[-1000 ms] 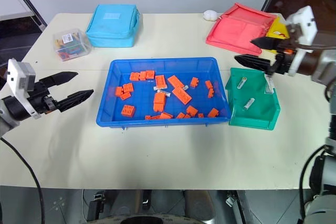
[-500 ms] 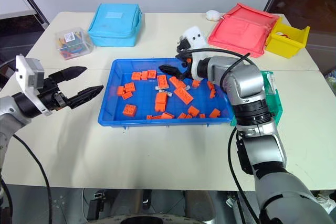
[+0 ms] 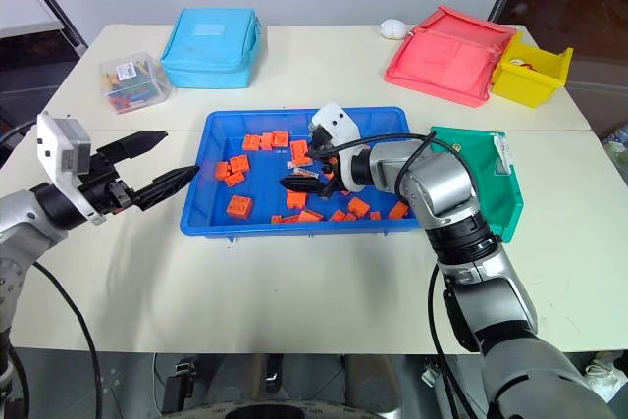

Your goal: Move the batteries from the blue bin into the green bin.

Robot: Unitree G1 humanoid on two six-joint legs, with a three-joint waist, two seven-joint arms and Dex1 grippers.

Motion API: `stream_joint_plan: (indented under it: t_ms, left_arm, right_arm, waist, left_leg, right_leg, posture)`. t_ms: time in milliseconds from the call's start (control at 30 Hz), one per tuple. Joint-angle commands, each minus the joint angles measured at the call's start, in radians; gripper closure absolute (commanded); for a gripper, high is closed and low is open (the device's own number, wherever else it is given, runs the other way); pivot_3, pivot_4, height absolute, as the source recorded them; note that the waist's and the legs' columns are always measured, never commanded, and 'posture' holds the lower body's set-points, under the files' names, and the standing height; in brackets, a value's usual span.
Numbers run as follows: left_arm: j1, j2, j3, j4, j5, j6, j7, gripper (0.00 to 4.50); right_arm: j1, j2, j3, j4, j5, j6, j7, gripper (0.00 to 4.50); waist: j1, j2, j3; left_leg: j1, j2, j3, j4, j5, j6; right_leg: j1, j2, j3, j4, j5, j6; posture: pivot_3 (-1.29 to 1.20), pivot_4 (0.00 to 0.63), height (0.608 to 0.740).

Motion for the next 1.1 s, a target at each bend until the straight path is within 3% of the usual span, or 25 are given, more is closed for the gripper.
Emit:
stream_joint_plan:
  t_ms: [33,300,733,1100]
  left_arm:
    - [-0.003,0.000,0.008,-0.030,-0.007,-0.006,0.009,0.00]
    - [0.007,0.001,0.013,-0.023,-0.005,-0.012,0.013,0.00]
    - [-0.001,-0.003,0.007,-0.024,-0.009,-0.012,0.022,0.00]
    - [0.016,-0.005,0.017,-0.041,-0.015,-0.012,0.043,0.00]
  right_arm:
    - [-0.005,-0.077,0.045,0.052,-0.112,-0.157,0.043,0.05]
    - [0.000,-0.167,0.055,0.067,-0.149,-0.250,0.188,0.05]
    - [-0.020,-0.107,0.070,0.128,-0.215,-0.389,0.235,0.05]
    - [-0.091,-0.041,0.109,0.329,-0.310,-0.532,0.298,0.05]
  waist:
    - [0.003,0.000,0.000]
    - [-0.002,0.000,0.000]
    - [0.000,0.000,0.000]
    - [-0.001,0.000,0.000]
  left_leg:
    - [0.000,0.000,0.000,0.000,0.000,0.000]
    - [0.000,0.001,0.000,-0.001,0.000,0.000]
    - [0.000,0.001,0.000,-0.001,0.000,0.000]
    - [0.000,0.001,0.000,-0.001,0.000,0.000]
  right_leg:
    - [0.000,0.000,0.000,0.000,0.000,0.000]
    - [0.000,0.001,0.000,0.000,0.000,0.000]
    - [0.000,0.001,0.000,0.000,0.000,0.000]
    - [0.000,0.001,0.000,0.000,0.000,0.000]
  posture:
    - [0.00,0.150,0.740]
    - [0.00,0.150,0.740]
    - [0.00,0.150,0.740]
    - [0.00,0.150,0.740]
